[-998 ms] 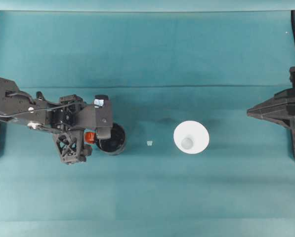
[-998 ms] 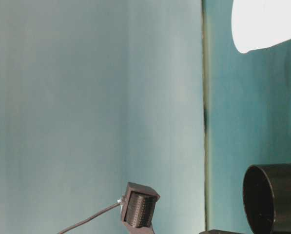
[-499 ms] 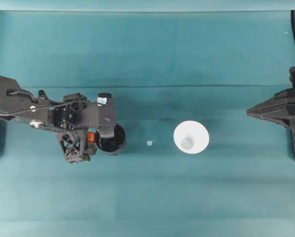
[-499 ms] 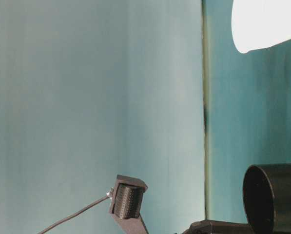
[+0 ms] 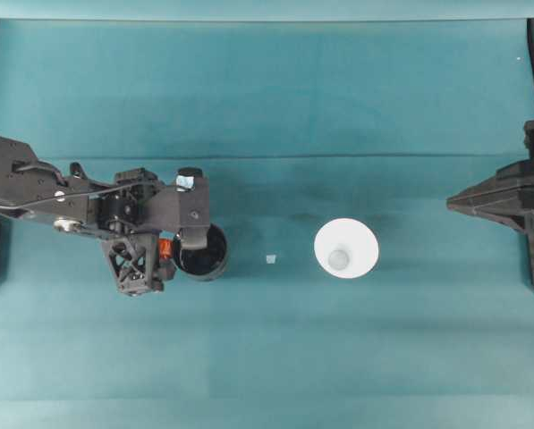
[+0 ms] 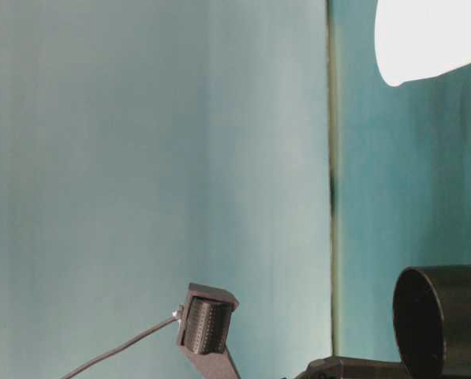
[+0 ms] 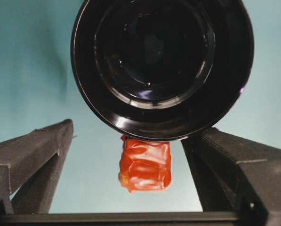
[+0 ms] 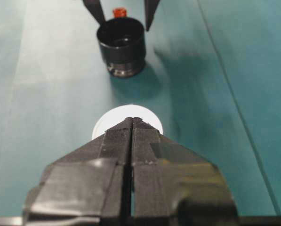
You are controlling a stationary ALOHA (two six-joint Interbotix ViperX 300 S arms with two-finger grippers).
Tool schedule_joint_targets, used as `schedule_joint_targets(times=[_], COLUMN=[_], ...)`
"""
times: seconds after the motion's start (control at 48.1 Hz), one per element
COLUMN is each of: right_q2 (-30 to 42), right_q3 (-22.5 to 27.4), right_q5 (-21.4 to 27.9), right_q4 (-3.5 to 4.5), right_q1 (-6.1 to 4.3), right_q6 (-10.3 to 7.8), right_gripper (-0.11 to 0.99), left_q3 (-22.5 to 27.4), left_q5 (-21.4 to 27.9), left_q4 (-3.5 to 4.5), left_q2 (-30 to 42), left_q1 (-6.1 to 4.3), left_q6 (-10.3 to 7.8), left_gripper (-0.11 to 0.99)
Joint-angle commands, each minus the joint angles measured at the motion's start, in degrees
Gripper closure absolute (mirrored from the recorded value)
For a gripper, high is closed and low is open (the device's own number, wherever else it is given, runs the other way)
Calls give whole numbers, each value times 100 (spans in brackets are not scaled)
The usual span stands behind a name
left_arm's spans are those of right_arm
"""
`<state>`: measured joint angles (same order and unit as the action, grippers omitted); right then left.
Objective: Put the paper cup into the moved red handle cup holder.
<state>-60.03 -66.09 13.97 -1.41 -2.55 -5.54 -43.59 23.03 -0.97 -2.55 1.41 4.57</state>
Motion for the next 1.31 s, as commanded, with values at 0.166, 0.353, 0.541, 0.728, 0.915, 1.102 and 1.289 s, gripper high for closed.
schedule_joint_targets(times=[0.166, 0.353, 0.541, 0.728, 0.915, 1.102, 1.289], right_q2=[79, 79, 79, 79, 79, 79, 79], right_q3=[141, 141, 141, 141, 141, 141, 141], right_q5=[-26, -26, -26, -26, -26, -26, -26], right_q4=[-18, -18, -18, -18, -18, -18, -18], right_q1=[-18, -18, -18, -18, -18, -18, -18], right_q6=[-53, -62, -62, -62, -62, -62, -62], right_gripper=[98, 98, 98, 98, 98, 98, 98], left_q3=[62, 70, 70, 53, 70, 185, 554], left_q5=[26, 26, 35, 35, 35, 53, 756], left_q4=[-18, -18, -18, -9, -18, -18, -18], left_q2=[-79, -79, -70, -79, -79, -360, -817], left_q1=[-18, -44, -44, -44, -44, -53, -35], left_q6=[-53, -176, -237, -246, -246, -220, -255], left_gripper=[10, 59, 59, 59, 59, 59, 59])
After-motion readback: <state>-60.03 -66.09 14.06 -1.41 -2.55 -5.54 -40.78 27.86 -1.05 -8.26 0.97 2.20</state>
